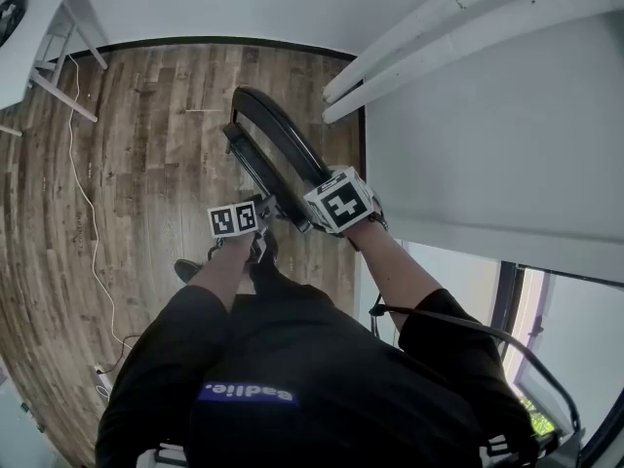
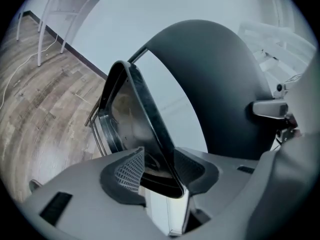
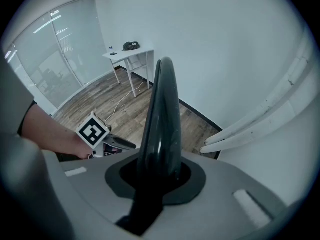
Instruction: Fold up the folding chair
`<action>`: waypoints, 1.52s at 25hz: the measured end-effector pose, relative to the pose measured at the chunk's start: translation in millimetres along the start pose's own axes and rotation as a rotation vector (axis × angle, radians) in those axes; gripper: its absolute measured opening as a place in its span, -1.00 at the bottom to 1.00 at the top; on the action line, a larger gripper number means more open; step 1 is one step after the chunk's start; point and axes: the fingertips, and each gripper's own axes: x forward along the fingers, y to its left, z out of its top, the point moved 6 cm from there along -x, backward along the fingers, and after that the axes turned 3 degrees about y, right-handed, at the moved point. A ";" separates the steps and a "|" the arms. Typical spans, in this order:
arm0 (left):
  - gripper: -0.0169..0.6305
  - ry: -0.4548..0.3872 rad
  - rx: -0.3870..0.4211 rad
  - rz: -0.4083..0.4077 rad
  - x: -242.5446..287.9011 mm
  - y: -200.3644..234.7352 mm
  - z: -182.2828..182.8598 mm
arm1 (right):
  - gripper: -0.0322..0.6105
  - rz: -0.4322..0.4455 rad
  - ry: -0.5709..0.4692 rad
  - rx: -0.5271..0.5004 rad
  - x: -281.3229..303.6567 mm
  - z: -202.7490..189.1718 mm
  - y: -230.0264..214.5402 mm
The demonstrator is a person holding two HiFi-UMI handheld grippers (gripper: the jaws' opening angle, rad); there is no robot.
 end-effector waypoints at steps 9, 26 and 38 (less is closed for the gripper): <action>-0.42 -0.040 0.072 0.000 -86.1 -6.9 -1.4 | -0.71 -0.001 -0.004 -0.007 -6.1 -2.0 -2.5; -0.79 -0.391 0.525 0.078 -299.1 -108.1 32.9 | -0.70 -0.003 -0.012 -0.045 -14.3 -1.1 7.8; -0.93 -0.494 0.775 0.014 -332.3 -192.8 58.0 | -0.69 -0.022 -0.020 -0.081 -17.8 -1.2 7.8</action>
